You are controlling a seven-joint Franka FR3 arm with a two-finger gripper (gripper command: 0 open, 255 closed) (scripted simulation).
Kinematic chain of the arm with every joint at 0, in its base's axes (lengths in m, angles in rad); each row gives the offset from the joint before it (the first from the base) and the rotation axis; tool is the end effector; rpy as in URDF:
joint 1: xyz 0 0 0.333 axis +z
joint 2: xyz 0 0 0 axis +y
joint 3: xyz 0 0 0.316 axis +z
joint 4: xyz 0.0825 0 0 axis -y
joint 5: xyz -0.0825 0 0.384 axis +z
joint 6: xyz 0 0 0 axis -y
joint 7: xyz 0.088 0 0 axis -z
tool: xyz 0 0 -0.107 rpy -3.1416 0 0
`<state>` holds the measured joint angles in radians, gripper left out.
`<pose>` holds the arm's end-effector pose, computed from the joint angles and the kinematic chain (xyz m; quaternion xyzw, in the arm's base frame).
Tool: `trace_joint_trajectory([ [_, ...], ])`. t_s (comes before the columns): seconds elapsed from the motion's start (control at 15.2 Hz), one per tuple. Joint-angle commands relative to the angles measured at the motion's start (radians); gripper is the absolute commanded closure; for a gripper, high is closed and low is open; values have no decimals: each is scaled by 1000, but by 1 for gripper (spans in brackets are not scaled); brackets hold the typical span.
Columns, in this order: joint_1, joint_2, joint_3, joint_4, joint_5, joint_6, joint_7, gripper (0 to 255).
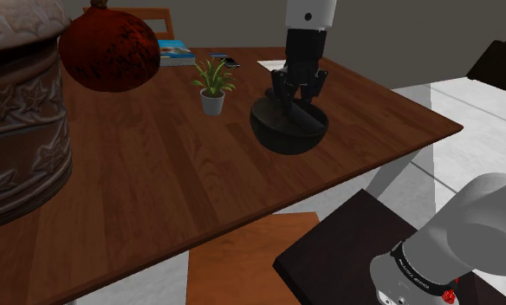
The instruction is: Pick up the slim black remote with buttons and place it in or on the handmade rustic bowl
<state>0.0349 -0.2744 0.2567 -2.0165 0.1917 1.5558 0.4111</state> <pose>0.4272 0.1611 0.5500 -0.9906 0.0751 0.1116 0.0248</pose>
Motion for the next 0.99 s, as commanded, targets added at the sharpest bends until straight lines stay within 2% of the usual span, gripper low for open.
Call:
trace_joint_trajectory([
  [0.0,0,0,0,0,0,1,0,255],
  [0.07,0,0,0,0,0,1,0,255],
  [0.13,0,0,0,0,0,1,0,0],
  [0.46,0,0,0,0,0,0,0,0],
  [0.73,-8,44,-9,166,-13,-123,11,0],
  [0.92,-8,44,-9,166,-13,-123,11,0],
])
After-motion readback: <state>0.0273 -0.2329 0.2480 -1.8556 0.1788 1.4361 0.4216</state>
